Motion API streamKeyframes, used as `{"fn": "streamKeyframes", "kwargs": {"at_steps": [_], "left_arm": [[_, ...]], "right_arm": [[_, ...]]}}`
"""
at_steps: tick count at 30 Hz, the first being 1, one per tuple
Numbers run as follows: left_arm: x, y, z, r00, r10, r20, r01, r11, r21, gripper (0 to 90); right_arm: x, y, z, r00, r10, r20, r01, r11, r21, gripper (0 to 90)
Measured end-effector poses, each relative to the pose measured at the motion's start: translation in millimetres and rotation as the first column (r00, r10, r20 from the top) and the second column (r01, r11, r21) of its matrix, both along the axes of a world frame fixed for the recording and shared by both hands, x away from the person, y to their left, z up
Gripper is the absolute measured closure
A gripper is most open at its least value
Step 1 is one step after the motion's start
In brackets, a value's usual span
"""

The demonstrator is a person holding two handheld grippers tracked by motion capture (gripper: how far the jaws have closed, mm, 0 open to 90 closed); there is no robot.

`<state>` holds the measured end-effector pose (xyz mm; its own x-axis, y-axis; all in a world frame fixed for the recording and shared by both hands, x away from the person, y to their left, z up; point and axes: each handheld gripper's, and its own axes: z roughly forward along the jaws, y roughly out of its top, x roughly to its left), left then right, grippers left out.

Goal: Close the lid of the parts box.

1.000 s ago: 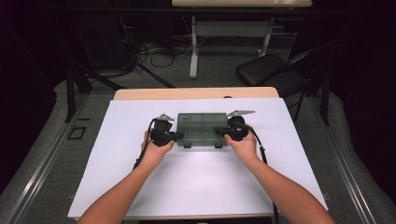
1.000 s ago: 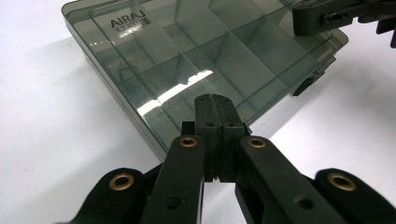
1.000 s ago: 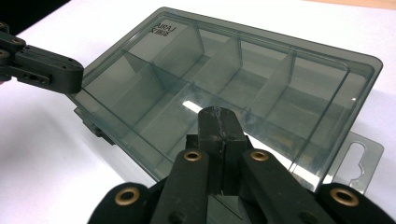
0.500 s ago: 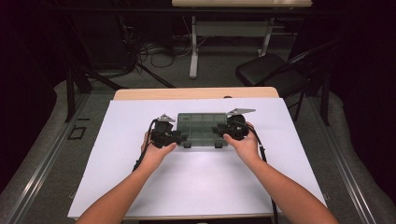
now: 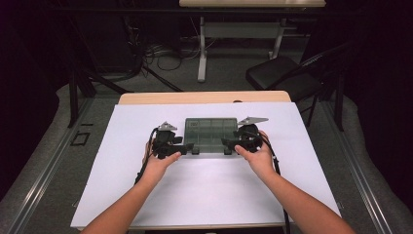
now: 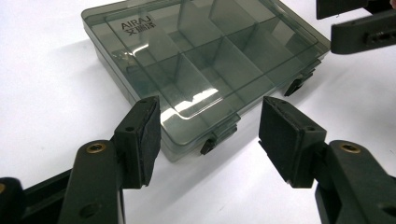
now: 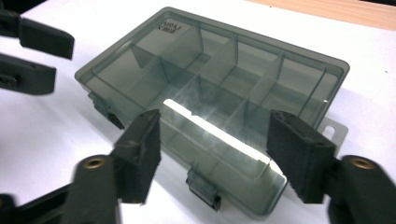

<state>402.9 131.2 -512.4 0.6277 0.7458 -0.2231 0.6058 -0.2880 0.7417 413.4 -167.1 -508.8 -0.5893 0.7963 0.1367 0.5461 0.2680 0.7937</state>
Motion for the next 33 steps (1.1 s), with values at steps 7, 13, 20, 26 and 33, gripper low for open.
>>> {"fn": "streamKeyframes", "kwargs": {"at_steps": [7, 13, 20, 26, 33], "left_arm": [[-9.1, 2.6, 1.1, 0.9997, -0.023, 0.003, 0.022, 0.9976, 0.066, 22.7], [-24.2, 1.8, 5.4, 0.9966, -0.079, 0.024, 0.078, 0.9951, 0.062, 18.8], [-41.0, 4.1, 8.1, 0.9934, -0.108, 0.037, 0.108, 0.9941, 0.01, 18.8], [-53.4, 11.0, 9.0, 0.9908, -0.125, 0.053, 0.125, 0.992, -0.012, 11.6], [-61.8, 26.0, 3.2, 0.9918, -0.108, 0.069, 0.11, 0.9936, -0.026, 2.3]], "right_arm": [[-13.8, -4.0, -4.4, 0.9998, -0.012, 0.014, 0.012, 1.0, -0.018, 16.9], [-31.2, -17.1, -4.4, 0.9991, -0.018, 0.04, 0.017, 1.0, 0.022, 17.4], [-55.3, -35.5, -5.2, 0.9983, -0.006, 0.058, 0.004, 0.999, 0.04, 14.9], [-73.7, -48.3, -5.7, 0.9962, -0.051, 0.07, 0.049, 0.998, 0.04, 14.3], [-87.4, -59.2, -10.3, 0.9938, -0.082, 0.075, 0.08, 0.996, 0.029, 7.0]]}}
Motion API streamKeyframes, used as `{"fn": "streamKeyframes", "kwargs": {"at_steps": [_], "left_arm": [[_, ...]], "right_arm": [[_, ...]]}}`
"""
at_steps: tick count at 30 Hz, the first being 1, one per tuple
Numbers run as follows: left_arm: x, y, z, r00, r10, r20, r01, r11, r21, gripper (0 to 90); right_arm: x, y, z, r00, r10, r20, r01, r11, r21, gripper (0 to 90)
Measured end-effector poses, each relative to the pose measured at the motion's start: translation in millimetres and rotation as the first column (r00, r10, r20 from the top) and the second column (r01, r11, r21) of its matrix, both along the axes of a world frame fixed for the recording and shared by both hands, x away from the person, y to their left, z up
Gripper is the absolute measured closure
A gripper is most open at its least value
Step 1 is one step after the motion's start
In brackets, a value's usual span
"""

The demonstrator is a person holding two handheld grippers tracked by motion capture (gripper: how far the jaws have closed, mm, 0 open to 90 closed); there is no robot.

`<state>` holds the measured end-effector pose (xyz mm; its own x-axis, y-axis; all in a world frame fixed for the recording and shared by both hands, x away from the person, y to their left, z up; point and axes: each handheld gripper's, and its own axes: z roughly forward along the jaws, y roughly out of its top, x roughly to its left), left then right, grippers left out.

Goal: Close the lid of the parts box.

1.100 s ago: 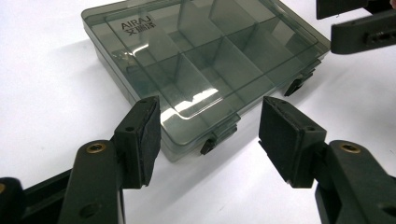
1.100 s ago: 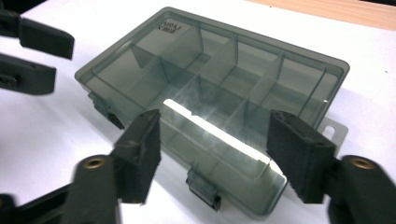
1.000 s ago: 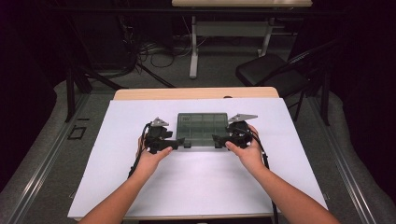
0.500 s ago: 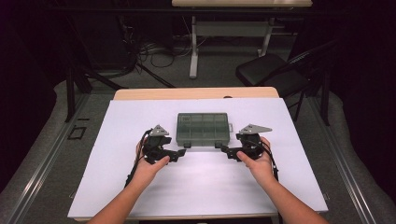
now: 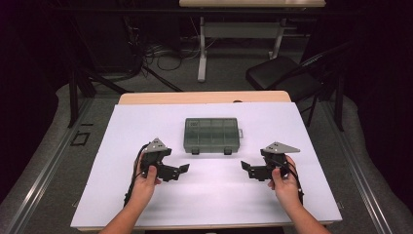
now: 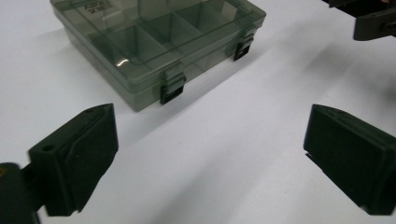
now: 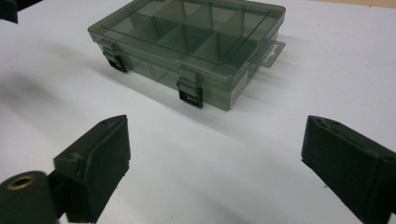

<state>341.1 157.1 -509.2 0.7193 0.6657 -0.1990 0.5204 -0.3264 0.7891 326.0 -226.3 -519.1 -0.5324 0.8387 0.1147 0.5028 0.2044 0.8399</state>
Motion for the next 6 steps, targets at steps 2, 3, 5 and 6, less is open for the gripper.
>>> {"fn": "streamKeyframes", "kwargs": {"at_steps": [2, 3, 5, 6], "left_arm": [[-0.9, 5.3, -1.1, 0.9999, 0.01, -0.002, -0.01, 0.9999, -0.006, 2.0], [-1.4, 6.9, -1.8, 0.9998, 0.019, -0.004, -0.019, 0.9998, -0.008, 2.0], [-1.7, 10.3, -2.8, 0.9996, 0.026, -0.004, -0.026, 0.9997, -0.001, 2.0], [-1.9, 11.6, -3.5, 0.9994, 0.033, -0.004, -0.033, 0.9994, -0.002, 2.0]], "right_arm": [[-1.7, -0.9, -0.8, 1.0, 0.004, -0.001, -0.004, 1.0, -0.008, 4.9], [-2.8, -1.3, -1.0, 1.0, 0.004, -0.003, -0.004, 1.0, -0.019, 4.8], [-3.5, -1.9, -2.1, 1.0, 0.007, -0.005, -0.007, 1.0, -0.03, 4.8], [-3.7, -1.4, -3.2, 1.0, 0.003, -0.003, -0.003, 1.0, -0.028, 4.8]]}}
